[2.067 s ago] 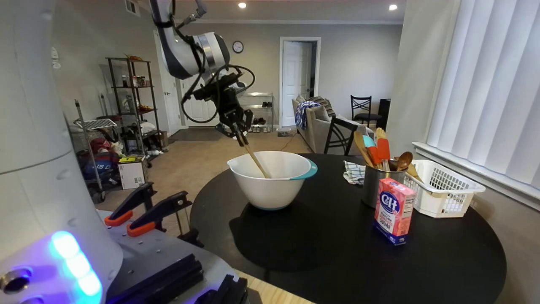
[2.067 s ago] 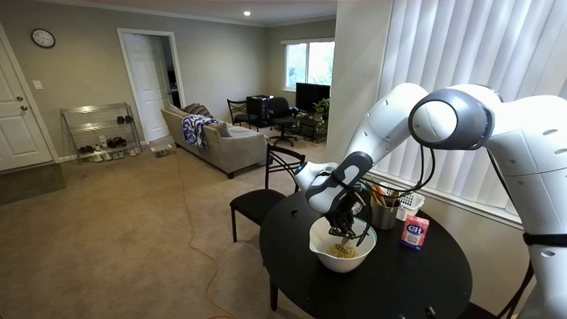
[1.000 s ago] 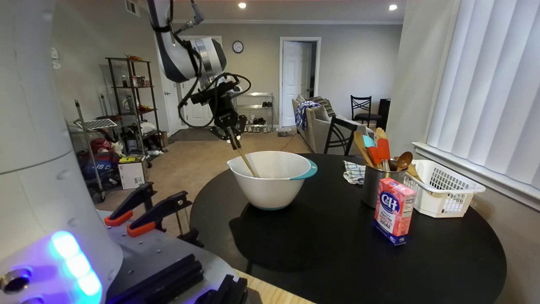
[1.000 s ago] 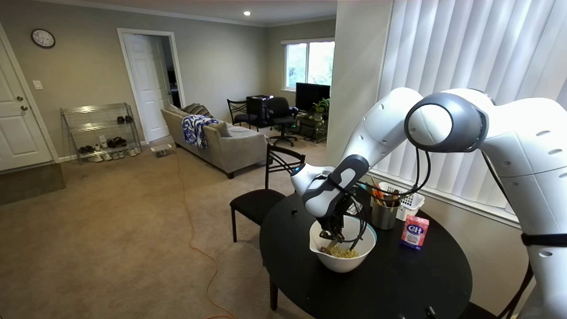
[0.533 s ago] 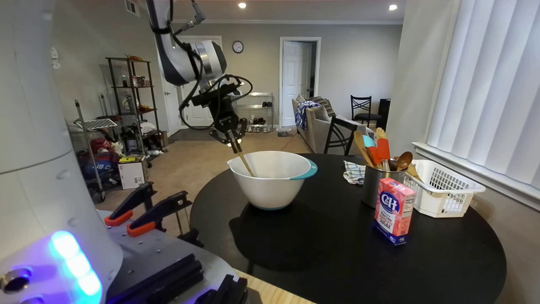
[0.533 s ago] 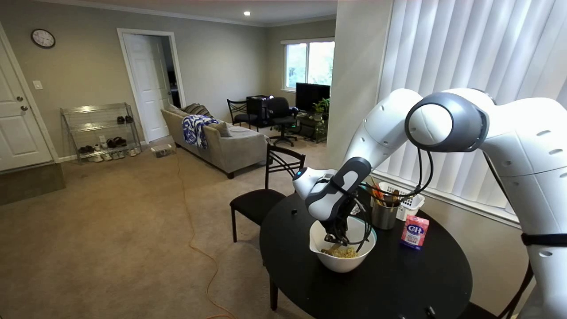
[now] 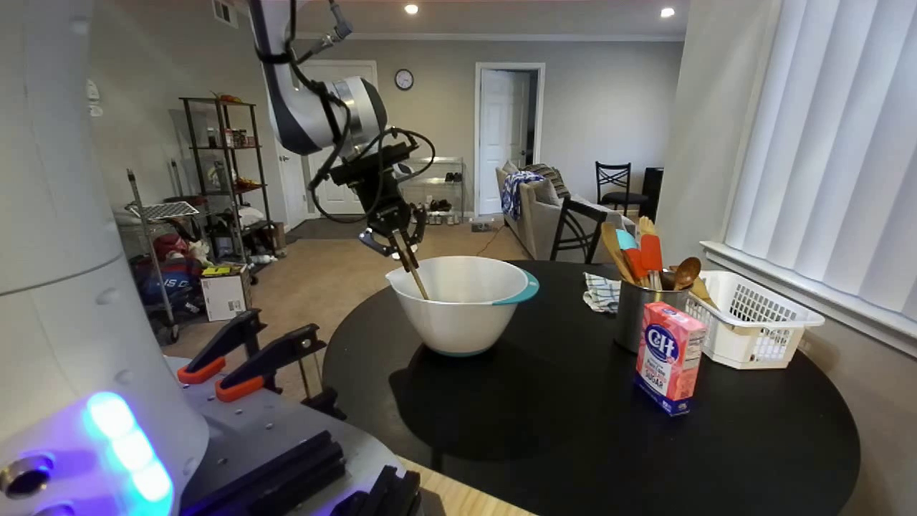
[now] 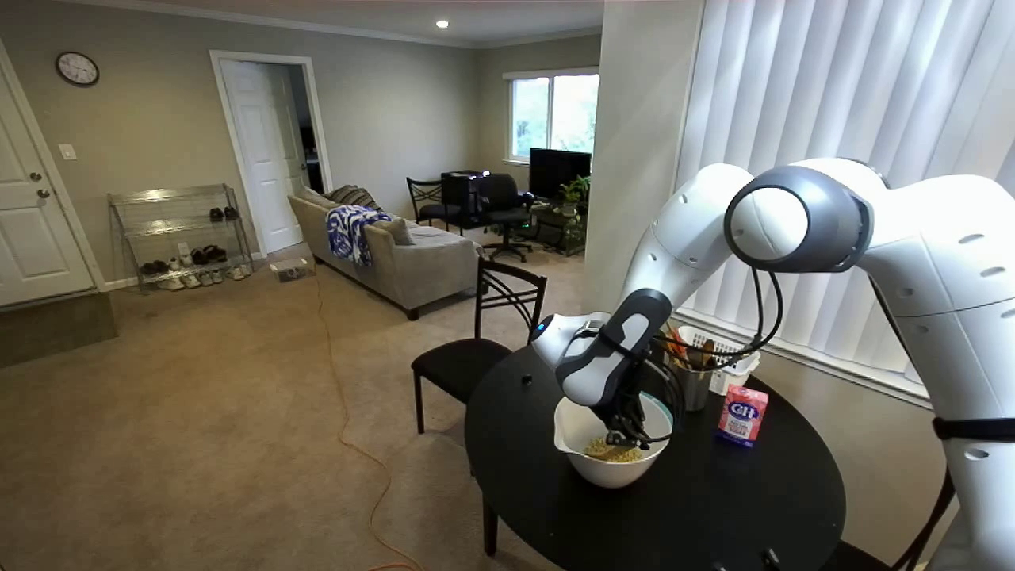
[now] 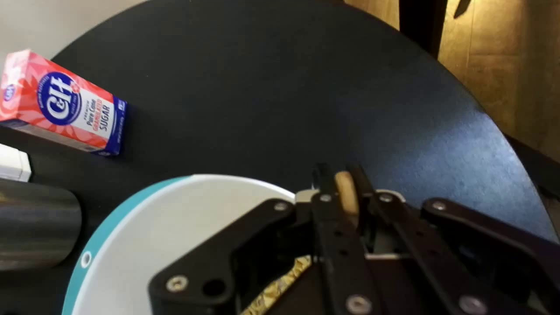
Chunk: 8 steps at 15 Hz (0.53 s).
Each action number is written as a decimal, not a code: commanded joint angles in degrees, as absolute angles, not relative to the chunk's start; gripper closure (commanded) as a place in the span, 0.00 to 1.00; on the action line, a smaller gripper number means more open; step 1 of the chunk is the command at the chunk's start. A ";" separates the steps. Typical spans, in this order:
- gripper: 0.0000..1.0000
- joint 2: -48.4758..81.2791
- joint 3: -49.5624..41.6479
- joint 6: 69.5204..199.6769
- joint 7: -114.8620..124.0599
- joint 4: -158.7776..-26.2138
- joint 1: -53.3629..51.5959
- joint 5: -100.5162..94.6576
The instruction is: Use the wooden spoon to stir in the white bowl
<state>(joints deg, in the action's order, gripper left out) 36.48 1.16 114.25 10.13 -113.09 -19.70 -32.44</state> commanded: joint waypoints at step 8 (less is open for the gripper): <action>0.96 40.18 2.14 96.86 13.19 -111.10 -19.75 -48.17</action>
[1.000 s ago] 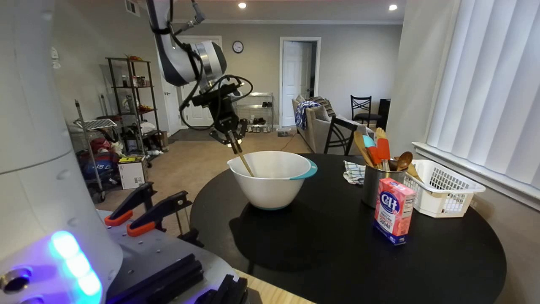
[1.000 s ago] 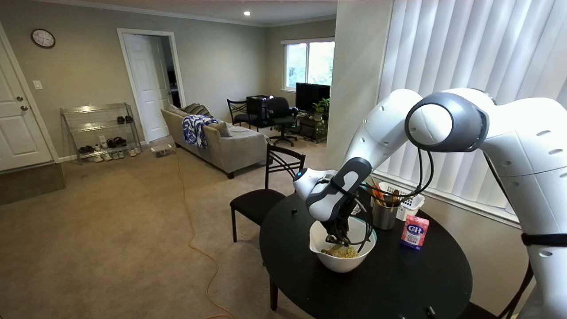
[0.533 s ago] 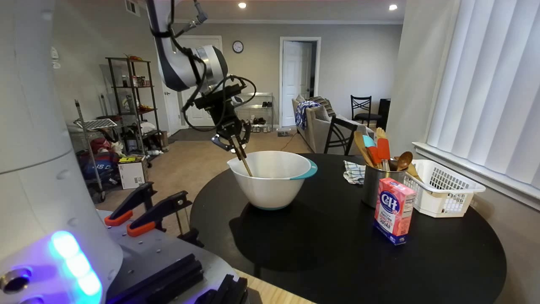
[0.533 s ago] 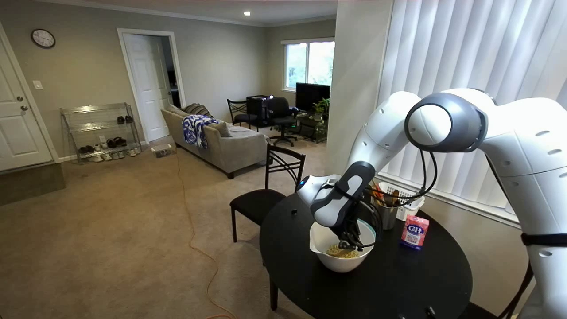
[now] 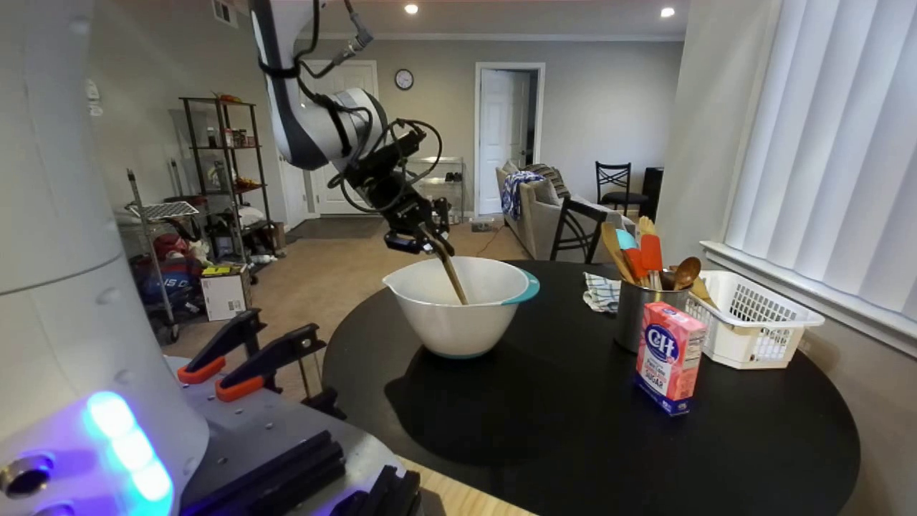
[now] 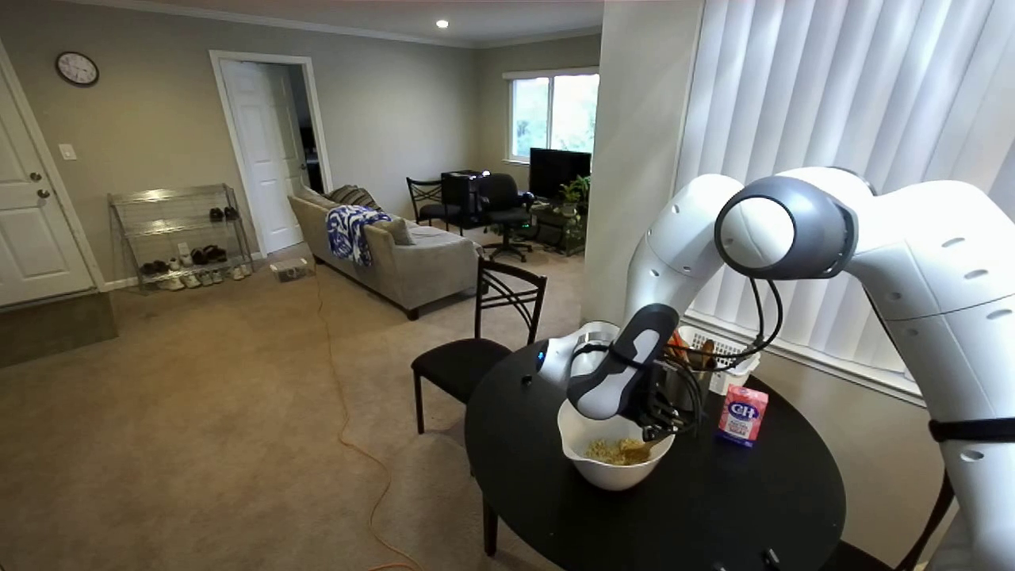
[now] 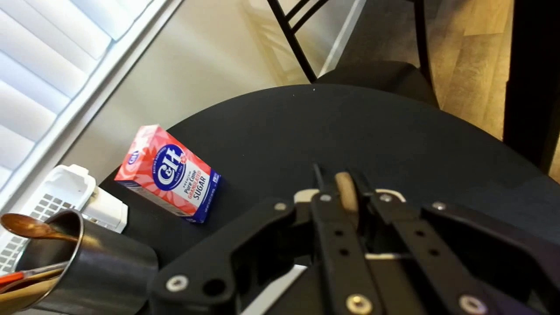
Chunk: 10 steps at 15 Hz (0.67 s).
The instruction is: Use the wooden spoon to stir in the white bowl
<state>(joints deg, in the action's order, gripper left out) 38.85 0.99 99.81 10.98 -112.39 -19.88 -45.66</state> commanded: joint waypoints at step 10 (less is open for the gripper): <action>0.96 44.15 3.85 98.97 21.66 -104.00 -19.69 -46.41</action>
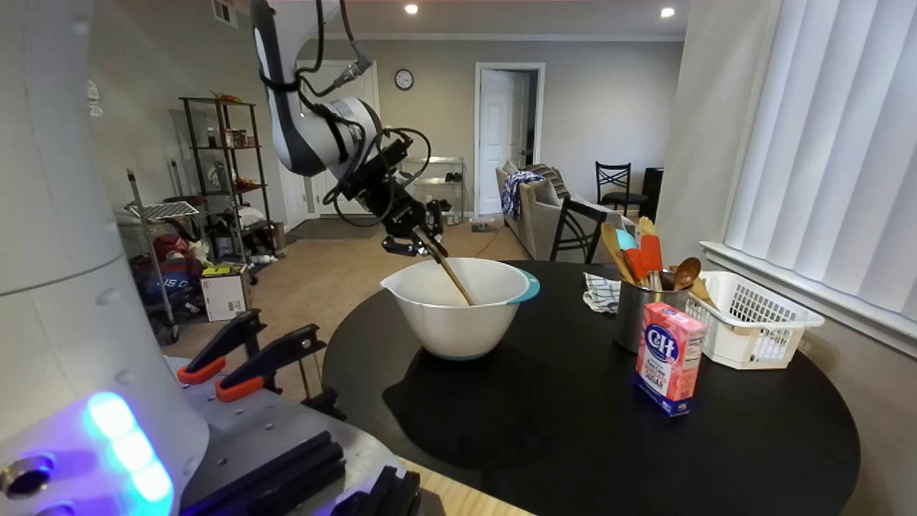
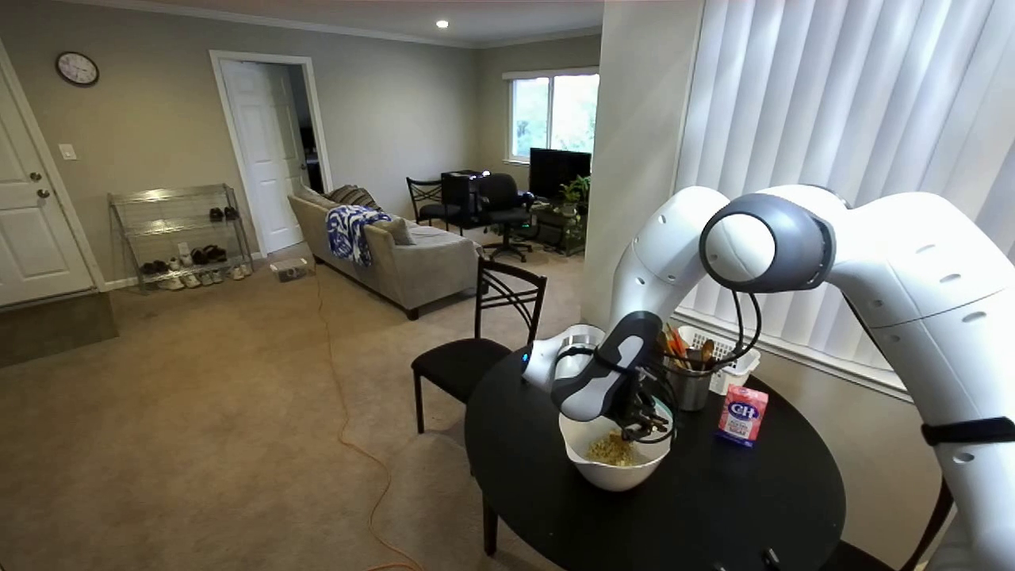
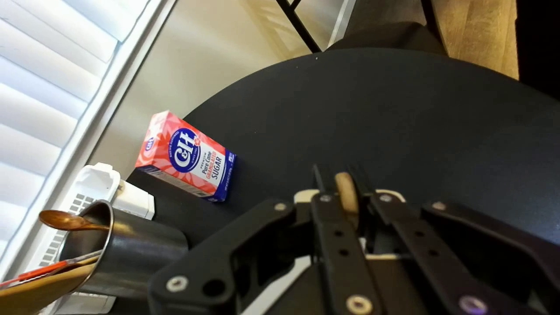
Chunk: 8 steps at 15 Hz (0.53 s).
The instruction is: Use the wooden spoon to stir in the white bowl
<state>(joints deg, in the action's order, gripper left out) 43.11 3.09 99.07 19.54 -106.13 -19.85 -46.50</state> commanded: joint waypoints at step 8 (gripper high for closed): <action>0.96 43.62 5.36 102.27 20.44 -104.05 -18.42 -45.59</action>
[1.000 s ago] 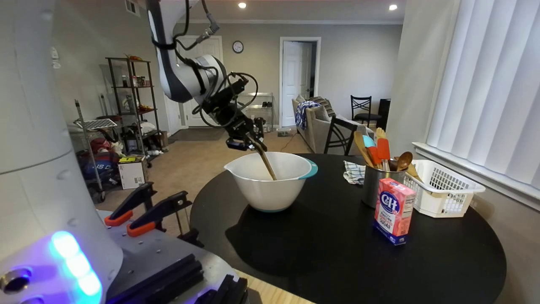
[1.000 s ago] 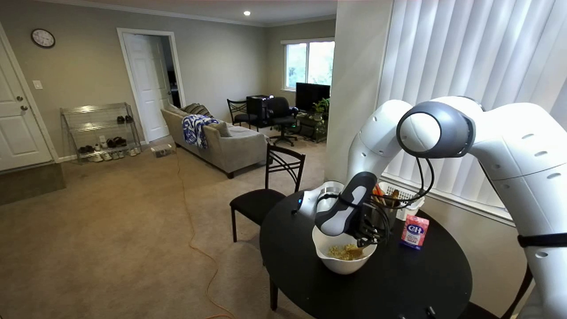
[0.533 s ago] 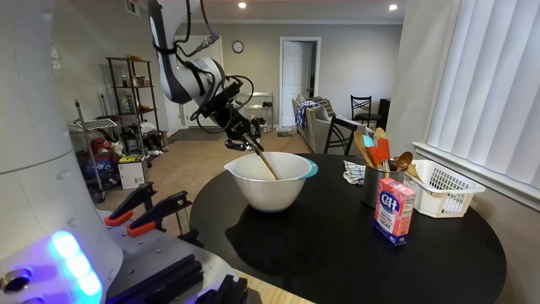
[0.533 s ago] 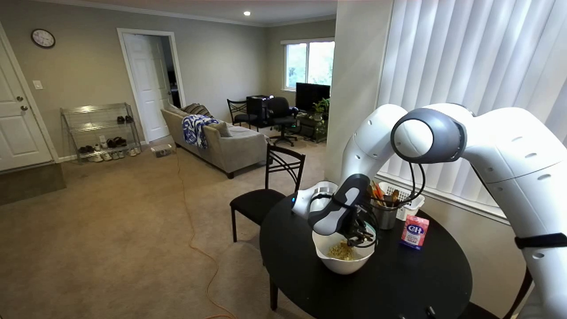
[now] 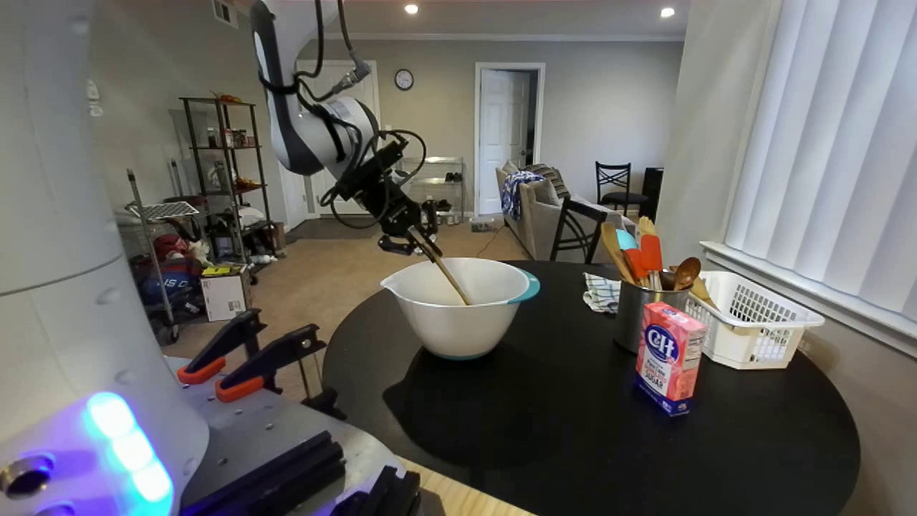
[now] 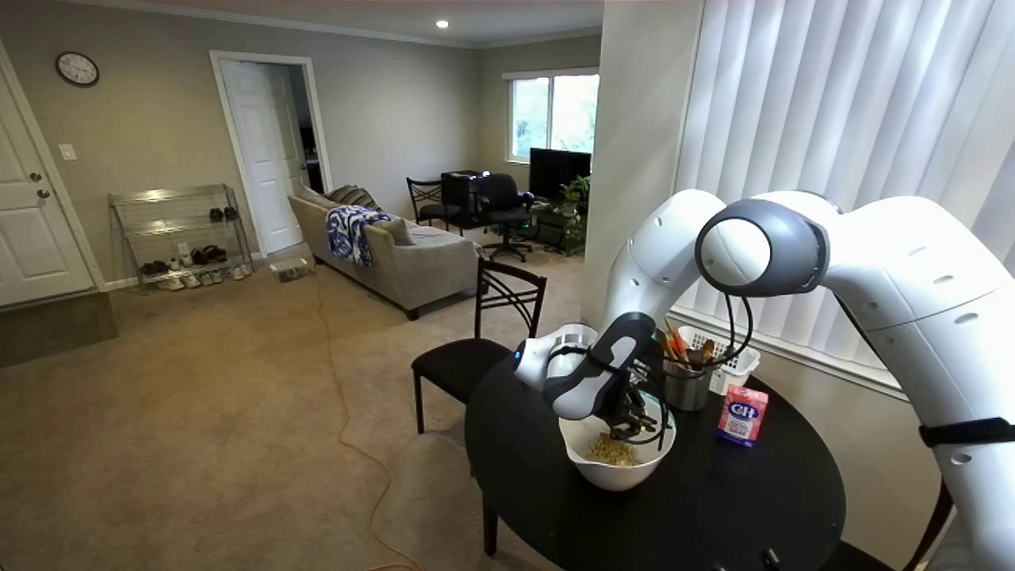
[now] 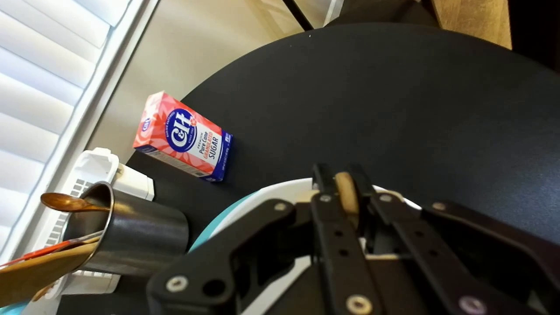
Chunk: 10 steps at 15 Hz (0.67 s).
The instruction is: Use the wooden spoon to stir in the white bowl
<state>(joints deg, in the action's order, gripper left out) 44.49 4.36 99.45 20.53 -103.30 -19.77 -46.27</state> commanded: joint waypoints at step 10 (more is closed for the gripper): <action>0.96 41.75 5.28 108.89 18.68 -106.91 -16.94 -45.28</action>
